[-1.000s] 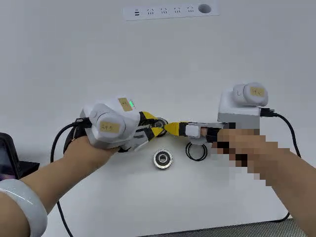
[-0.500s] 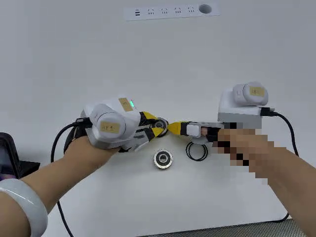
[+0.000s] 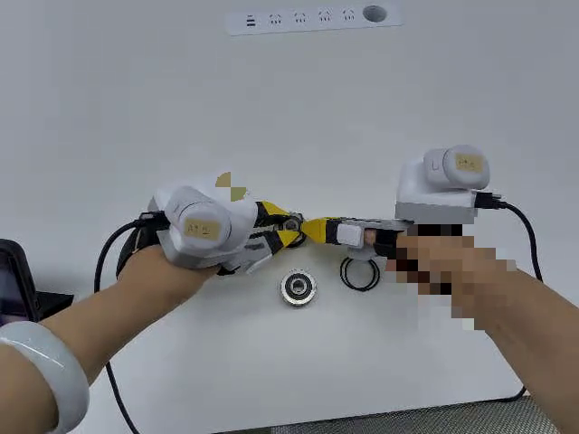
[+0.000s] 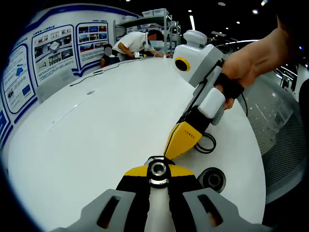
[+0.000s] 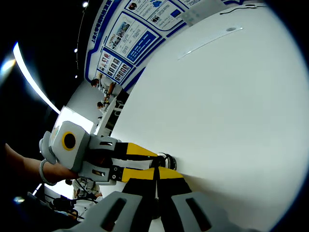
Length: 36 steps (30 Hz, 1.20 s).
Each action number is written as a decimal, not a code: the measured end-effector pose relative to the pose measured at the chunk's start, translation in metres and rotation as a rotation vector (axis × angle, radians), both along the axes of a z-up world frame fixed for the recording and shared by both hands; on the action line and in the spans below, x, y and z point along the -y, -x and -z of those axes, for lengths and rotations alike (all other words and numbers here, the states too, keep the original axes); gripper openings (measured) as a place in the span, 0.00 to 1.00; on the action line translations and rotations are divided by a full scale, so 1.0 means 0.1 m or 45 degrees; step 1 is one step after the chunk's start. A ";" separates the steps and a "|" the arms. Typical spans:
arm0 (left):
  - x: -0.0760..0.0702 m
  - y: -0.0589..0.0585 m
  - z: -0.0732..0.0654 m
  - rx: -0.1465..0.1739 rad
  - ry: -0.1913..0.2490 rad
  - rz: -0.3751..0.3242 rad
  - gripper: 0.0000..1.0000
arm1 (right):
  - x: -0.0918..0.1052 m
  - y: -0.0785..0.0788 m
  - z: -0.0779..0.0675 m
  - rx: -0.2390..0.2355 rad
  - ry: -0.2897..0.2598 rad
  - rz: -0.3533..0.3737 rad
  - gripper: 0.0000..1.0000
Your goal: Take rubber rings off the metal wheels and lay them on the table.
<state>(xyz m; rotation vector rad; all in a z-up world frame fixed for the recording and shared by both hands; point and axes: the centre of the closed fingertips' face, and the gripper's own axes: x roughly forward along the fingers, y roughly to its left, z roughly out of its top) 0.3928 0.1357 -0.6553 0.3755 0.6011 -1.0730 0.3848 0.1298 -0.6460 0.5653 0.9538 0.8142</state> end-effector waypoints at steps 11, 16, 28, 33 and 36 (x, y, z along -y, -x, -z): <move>0.00 0.00 -0.01 0.003 0.002 0.006 0.13 | -0.04 0.01 -0.06 0.003 -0.034 -0.010 0.01; 0.00 0.00 -0.01 0.004 0.001 0.008 0.13 | -0.05 0.03 -0.08 0.001 -0.049 -0.018 0.01; 0.01 0.01 -0.01 0.009 -0.003 0.021 0.13 | -0.03 0.03 -0.07 -0.012 -0.057 -0.001 0.02; 0.01 0.01 -0.01 0.014 0.004 0.032 0.13 | -0.03 0.02 -0.05 -0.013 -0.049 0.010 0.02; 0.01 0.01 -0.01 0.018 0.004 0.038 0.14 | -0.02 0.01 -0.04 -0.013 -0.044 0.013 0.02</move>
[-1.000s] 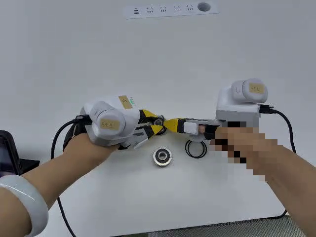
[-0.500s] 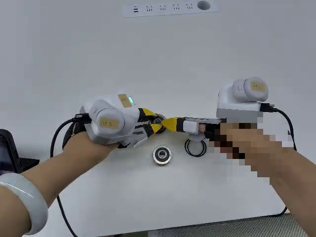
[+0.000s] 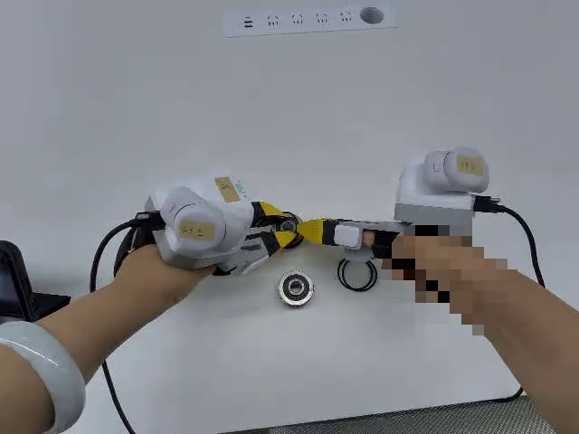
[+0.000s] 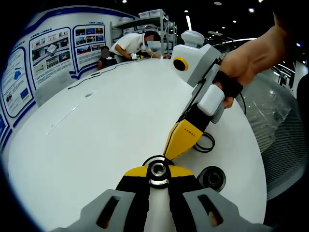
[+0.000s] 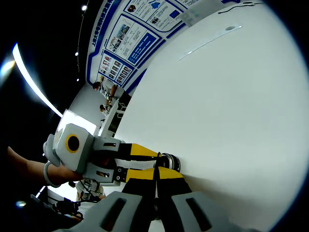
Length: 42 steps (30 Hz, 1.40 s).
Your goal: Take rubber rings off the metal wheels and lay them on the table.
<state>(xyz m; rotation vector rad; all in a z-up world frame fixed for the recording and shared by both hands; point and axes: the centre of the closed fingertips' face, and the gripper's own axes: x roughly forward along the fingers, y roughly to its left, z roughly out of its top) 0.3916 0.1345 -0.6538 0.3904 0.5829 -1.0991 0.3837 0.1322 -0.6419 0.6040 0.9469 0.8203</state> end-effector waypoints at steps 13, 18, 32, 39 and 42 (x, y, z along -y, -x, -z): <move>-0.01 0.00 -0.07 0.032 0.020 0.007 0.24 | 0.01 -0.02 0.03 -0.002 0.013 0.004 0.02; -0.04 0.01 -0.07 0.034 0.020 0.002 0.28 | -0.01 0.00 0.02 0.000 0.007 -0.003 0.02; -0.18 0.07 -0.05 0.024 0.012 -0.032 0.34 | -0.06 0.10 -0.14 0.016 -0.034 -0.015 0.02; -0.24 0.09 -0.04 0.013 0.014 -0.054 0.38 | 0.02 0.15 -0.27 0.026 -0.070 0.020 0.02; -0.26 0.10 -0.05 0.011 0.018 -0.063 0.38 | 0.12 0.20 -0.30 0.026 -0.073 0.047 0.02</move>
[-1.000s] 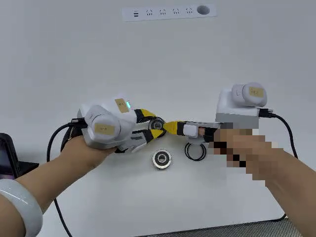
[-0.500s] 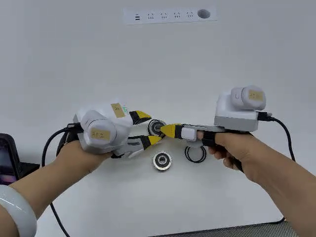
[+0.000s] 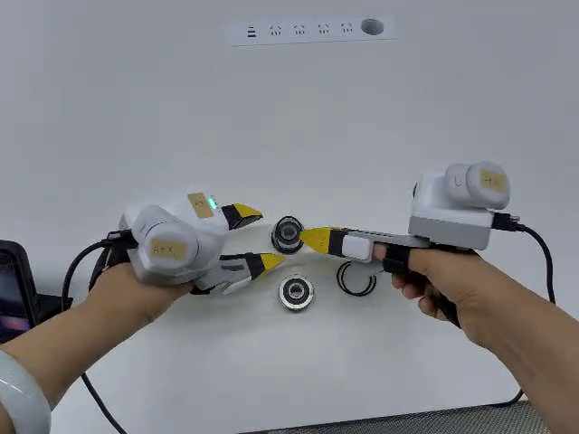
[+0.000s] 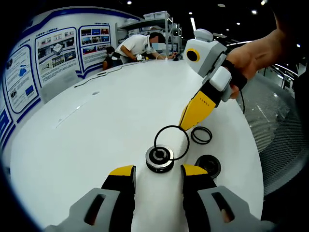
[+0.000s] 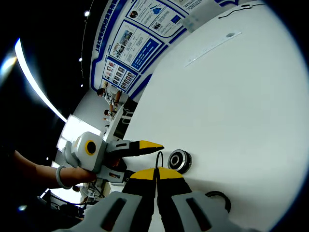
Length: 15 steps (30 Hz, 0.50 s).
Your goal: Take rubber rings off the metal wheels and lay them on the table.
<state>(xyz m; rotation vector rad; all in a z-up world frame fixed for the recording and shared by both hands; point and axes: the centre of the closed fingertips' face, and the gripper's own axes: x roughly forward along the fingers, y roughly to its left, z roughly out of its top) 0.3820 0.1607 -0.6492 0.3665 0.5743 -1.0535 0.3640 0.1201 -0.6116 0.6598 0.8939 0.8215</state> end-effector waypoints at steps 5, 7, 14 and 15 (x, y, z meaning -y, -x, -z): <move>-0.03 0.00 0.00 -0.009 0.006 -0.021 0.42 | 0.24 0.09 0.03 -0.024 0.019 0.049 0.02; -0.03 0.00 0.00 -0.013 0.010 -0.025 0.43 | 0.32 0.14 0.07 -0.041 0.028 0.063 0.02; -0.05 0.01 0.00 -0.019 0.017 -0.031 0.45 | 0.55 0.27 0.18 -0.097 0.056 0.111 0.02; -0.06 0.01 0.00 -0.019 0.019 -0.032 0.45 | 0.57 0.29 0.20 -0.108 0.063 0.113 0.02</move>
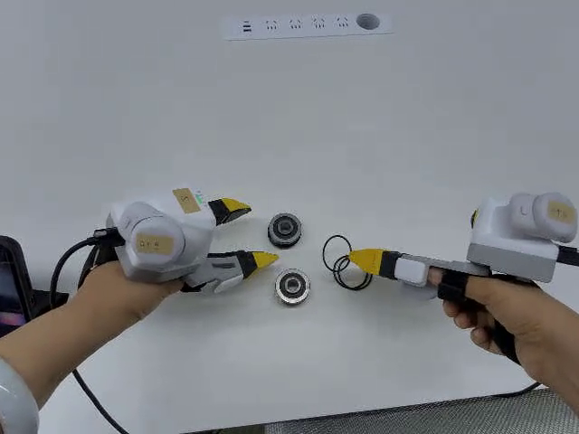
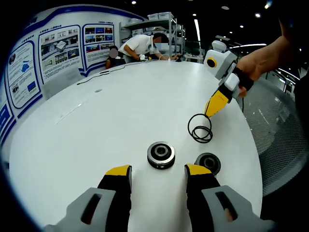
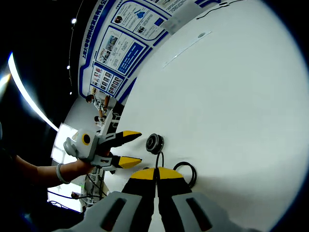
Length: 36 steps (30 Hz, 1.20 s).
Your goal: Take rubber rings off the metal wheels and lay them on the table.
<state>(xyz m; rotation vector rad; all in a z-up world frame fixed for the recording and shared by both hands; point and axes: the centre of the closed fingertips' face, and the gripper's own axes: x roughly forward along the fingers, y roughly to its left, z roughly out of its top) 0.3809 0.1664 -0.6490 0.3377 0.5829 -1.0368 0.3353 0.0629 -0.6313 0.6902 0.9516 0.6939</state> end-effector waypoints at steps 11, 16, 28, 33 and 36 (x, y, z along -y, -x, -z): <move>-0.07 0.01 0.01 -0.010 0.001 -0.020 0.48 | 0.10 0.09 0.19 -0.071 0.057 0.016 0.02; -0.07 0.02 0.01 -0.010 0.003 -0.017 0.47 | 0.13 0.10 0.24 -0.053 0.120 0.003 0.08; -0.06 0.00 0.01 -0.012 0.005 -0.020 0.44 | 0.25 0.11 0.28 0.041 0.306 -0.134 0.16; -0.03 -0.03 -0.01 -0.005 0.013 -0.021 0.42 | 0.20 0.01 0.19 0.065 0.282 -0.125 0.16; 0.01 -0.04 -0.03 0.000 0.016 -0.014 0.36 | 0.12 -0.07 0.14 0.084 0.257 -0.119 0.16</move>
